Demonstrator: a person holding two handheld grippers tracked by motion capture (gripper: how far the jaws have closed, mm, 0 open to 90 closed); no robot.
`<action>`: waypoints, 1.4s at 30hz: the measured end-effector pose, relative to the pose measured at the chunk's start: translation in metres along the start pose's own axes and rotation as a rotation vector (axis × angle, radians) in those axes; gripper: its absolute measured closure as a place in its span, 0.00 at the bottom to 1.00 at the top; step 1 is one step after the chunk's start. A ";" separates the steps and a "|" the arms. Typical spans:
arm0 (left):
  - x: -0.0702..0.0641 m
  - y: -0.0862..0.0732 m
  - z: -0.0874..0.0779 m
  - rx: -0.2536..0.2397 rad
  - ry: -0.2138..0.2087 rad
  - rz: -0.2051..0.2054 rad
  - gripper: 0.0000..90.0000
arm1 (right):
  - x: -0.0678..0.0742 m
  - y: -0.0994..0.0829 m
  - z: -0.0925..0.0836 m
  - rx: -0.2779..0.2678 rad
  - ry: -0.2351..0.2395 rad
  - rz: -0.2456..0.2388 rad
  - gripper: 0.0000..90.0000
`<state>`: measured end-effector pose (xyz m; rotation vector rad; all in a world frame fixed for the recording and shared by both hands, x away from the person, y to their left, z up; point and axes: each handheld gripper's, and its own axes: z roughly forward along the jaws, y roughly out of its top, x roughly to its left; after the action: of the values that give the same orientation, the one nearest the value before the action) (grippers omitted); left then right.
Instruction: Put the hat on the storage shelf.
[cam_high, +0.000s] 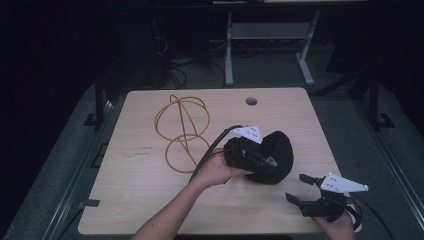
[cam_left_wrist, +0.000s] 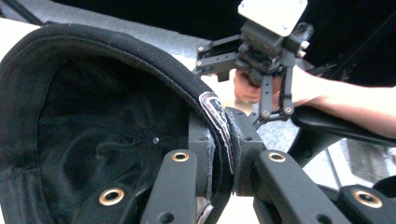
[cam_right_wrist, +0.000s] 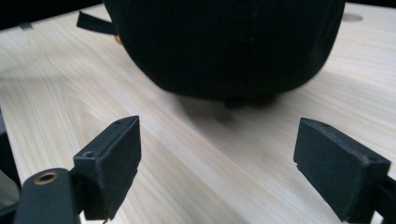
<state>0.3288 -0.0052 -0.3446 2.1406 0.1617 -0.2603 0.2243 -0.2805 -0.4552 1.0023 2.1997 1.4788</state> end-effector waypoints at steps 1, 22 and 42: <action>0.000 0.000 0.000 0.000 0.000 0.000 0.90 | 0.000 0.000 0.000 0.000 0.000 0.000 0.16; -0.021 0.022 0.014 0.007 -0.080 0.076 0.91 | 0.002 0.005 -0.001 -0.117 0.026 -0.019 0.30; -0.028 0.025 0.019 0.001 -0.131 0.093 0.91 | 0.001 0.006 -0.012 -0.155 0.053 -0.046 0.87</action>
<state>0.3050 -0.0353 -0.3277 2.1173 -0.0138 -0.3454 0.2185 -0.2863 -0.4452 0.8657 2.0908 1.6436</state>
